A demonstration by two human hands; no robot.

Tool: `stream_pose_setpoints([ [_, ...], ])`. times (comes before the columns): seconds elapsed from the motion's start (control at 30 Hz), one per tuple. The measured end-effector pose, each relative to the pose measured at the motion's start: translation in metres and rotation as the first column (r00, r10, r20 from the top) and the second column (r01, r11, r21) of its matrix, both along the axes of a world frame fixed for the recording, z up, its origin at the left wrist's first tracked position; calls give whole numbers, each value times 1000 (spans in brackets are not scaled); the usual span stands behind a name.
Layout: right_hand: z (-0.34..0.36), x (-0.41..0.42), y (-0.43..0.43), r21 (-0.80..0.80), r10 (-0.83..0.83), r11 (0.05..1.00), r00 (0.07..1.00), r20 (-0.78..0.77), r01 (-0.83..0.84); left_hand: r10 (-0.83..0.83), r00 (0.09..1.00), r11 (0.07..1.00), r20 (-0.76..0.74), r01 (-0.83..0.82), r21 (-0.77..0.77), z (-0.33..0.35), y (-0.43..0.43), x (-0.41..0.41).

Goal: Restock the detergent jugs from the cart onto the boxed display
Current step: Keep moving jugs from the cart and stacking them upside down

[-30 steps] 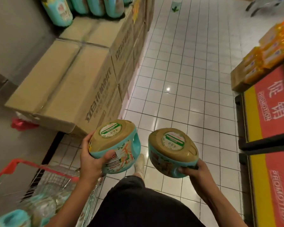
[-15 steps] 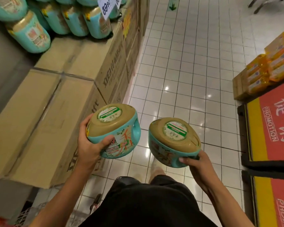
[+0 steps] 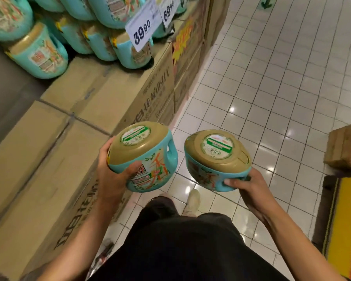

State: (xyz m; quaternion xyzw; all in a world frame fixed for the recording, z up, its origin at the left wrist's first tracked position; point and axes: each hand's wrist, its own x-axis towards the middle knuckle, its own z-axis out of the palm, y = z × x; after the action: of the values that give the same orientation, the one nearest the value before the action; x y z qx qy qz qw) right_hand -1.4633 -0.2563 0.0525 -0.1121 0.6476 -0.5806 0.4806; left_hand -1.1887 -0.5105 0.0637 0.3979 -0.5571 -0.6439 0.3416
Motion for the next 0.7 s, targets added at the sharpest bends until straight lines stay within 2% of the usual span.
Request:
stream_pose_setpoints([
  [0.17, 4, -59, -73, 21, 134, 991, 991, 22, -135, 175, 985, 983, 2, -174, -61, 14, -33, -25],
  [0.37, 10, -85, -169, 6, 290, 957, 955, 60, -291, 332, 943, 937, 7, -329, -114, 21, -87, -29],
  [0.53, 30, -90, -265, 7, 463, 886, 886, 37, -464, 439, 898, 881, -31, -437, -182, 31, -145, -13],
  [0.7, 42, -79, -370, -94, 617, 786, 785, 54, -611, 558, 827, 794, -68, -556, -246, 42, -192, 1],
])
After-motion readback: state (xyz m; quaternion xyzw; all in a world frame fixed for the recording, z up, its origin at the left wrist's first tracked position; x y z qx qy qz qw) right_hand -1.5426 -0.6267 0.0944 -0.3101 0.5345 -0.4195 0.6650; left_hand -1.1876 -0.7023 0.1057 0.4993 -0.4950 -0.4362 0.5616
